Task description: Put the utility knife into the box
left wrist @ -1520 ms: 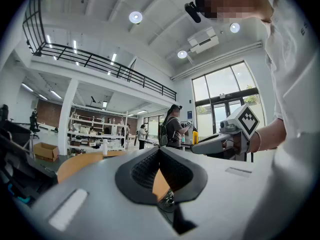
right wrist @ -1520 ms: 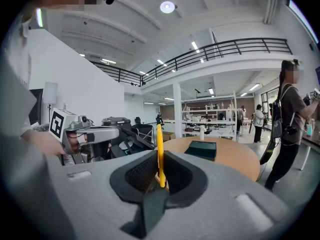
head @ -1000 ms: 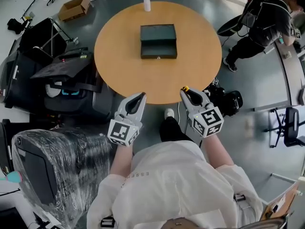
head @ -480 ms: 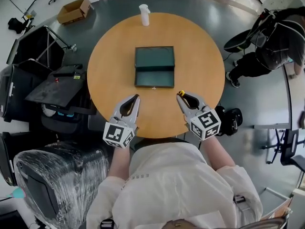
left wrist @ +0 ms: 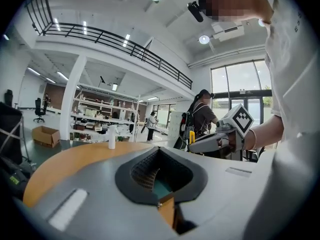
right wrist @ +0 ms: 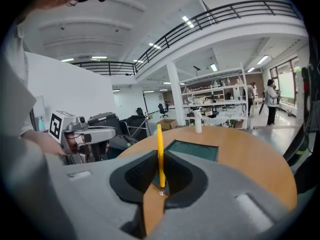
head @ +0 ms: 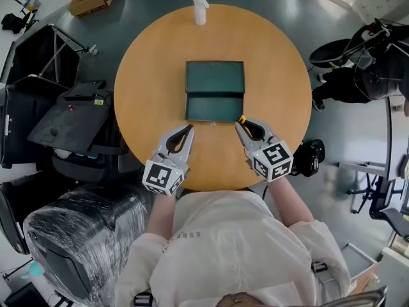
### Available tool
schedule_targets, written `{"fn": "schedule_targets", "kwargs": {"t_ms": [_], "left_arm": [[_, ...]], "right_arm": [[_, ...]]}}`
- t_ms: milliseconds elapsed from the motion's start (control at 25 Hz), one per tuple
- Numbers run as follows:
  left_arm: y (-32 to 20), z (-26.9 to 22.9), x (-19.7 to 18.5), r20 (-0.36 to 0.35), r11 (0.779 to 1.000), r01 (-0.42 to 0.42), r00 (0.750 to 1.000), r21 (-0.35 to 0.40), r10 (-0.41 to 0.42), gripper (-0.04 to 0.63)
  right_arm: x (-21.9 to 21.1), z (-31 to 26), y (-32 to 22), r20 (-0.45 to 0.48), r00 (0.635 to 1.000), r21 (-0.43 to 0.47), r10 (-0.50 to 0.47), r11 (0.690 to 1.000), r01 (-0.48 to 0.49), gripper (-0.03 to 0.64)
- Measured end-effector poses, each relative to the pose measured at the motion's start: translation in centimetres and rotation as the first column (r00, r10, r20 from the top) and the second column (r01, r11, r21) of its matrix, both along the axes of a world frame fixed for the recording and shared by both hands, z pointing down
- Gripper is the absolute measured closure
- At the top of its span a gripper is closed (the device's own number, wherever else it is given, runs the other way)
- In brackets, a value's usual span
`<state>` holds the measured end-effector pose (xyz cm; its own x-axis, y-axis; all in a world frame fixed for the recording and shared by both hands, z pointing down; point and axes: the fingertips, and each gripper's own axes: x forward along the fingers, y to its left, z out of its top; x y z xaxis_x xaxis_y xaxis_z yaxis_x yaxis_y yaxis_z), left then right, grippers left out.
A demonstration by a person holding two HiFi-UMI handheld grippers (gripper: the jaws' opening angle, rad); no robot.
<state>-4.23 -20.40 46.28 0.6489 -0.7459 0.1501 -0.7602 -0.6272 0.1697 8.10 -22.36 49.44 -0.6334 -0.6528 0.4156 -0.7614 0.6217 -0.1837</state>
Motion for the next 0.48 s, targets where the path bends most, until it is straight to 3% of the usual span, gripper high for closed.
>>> {"fn": "schedule_targets", "kwargs": {"t_ms": [320, 480], "left_arm": [[-2.5, 3.9, -0.5, -0.011, 0.995, -0.075, 0.997, -0.059, 0.075, 0.588], [-3.7, 5.1, -1.3, -0.020, 0.993, -0.075, 0.997, -0.087, 0.074, 0.588]], "right_arm": [[-2.4, 7.8, -4.1, -0.130, 0.991, -0.161, -0.003, 0.987, -0.018, 0.589], [-3.8, 11.7, -5.5, -0.238, 0.967, -0.217, -0.092, 0.975, 0.039, 0.589]]}}
